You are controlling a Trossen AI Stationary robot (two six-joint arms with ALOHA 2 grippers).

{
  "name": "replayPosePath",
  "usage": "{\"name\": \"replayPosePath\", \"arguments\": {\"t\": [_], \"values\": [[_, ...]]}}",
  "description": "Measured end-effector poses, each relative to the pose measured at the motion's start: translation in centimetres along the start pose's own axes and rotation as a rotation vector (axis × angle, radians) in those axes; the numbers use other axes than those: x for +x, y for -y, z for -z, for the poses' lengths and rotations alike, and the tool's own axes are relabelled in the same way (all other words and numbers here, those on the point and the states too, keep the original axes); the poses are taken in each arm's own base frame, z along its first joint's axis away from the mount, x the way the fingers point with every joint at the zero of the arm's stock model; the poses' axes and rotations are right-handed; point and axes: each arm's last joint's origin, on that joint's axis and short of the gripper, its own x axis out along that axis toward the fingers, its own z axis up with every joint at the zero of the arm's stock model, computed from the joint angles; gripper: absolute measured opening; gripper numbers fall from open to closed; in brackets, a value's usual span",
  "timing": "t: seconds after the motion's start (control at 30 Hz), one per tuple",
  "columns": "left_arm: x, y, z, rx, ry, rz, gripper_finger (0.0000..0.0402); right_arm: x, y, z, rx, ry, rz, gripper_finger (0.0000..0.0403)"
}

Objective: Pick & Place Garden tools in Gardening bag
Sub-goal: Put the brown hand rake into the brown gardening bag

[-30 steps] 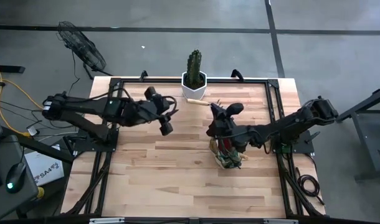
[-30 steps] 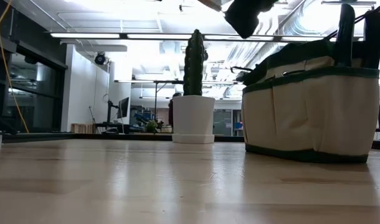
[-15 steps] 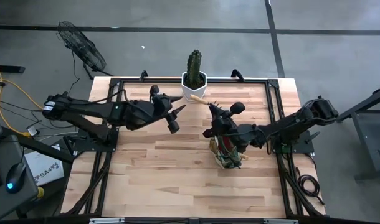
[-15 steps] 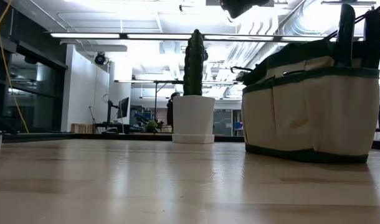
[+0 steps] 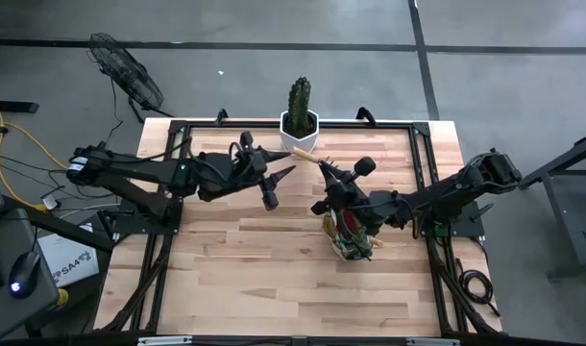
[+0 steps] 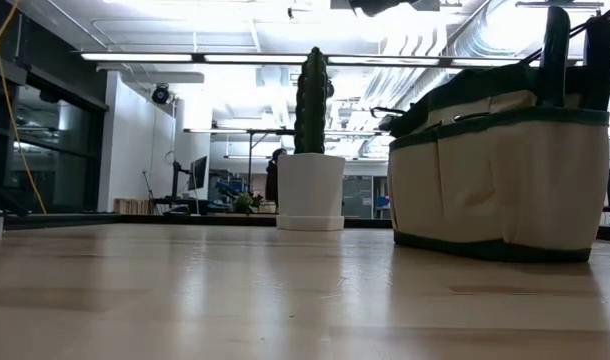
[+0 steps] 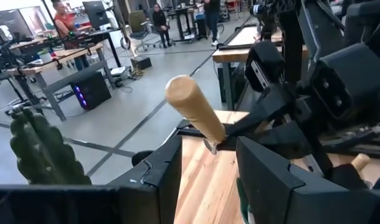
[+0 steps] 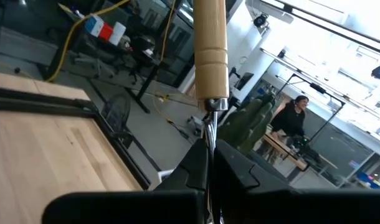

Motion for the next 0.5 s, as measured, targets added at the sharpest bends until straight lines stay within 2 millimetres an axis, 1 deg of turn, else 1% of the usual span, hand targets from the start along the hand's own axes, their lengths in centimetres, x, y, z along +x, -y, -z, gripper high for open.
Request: {"name": "replayPosePath", "arguments": {"t": [0.33, 0.5], "values": [[0.0, 0.0, -0.5, -0.027, 0.042, 0.0, 0.0148, -0.8, 0.2, -0.9, 0.008, 0.05, 0.001, 0.0004], [-0.1, 0.1, -1.1, -0.046, 0.109, 0.069, 0.0148, -0.8, 0.4, -1.1, 0.018, 0.072, -0.004, 0.0004]]}}
